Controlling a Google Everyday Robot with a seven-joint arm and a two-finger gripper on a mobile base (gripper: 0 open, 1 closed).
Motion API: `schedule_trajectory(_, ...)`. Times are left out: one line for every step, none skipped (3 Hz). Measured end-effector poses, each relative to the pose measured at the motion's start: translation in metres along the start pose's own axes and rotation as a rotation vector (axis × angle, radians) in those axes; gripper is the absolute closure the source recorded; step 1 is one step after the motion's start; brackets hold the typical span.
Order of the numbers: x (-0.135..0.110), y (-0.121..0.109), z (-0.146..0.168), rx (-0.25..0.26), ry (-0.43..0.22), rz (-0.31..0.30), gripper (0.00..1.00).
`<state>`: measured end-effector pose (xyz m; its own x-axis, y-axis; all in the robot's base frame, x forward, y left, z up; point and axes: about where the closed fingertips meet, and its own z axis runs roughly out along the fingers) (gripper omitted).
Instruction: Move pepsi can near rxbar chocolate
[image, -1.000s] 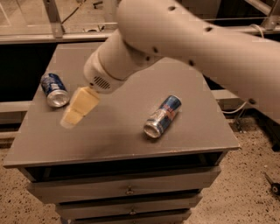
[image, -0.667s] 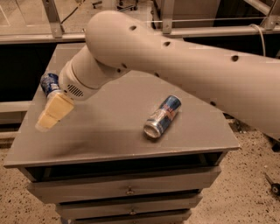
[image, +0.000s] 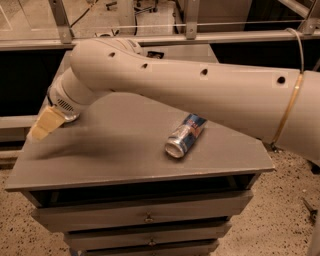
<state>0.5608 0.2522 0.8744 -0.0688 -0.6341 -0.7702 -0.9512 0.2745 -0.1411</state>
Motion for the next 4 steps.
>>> schedule_trajectory(0.007, -0.014, 0.021, 0.035, 0.032, 0.011, 0.12)
schedule_trajectory(0.019, -0.019, 0.034, 0.052, 0.077, 0.036, 0.34)
schedule_trajectory(0.022, -0.028, 0.034, 0.073, 0.089, 0.051, 0.58)
schedule_trajectory(0.016, -0.045, 0.014, 0.111, 0.067, 0.051, 0.82)
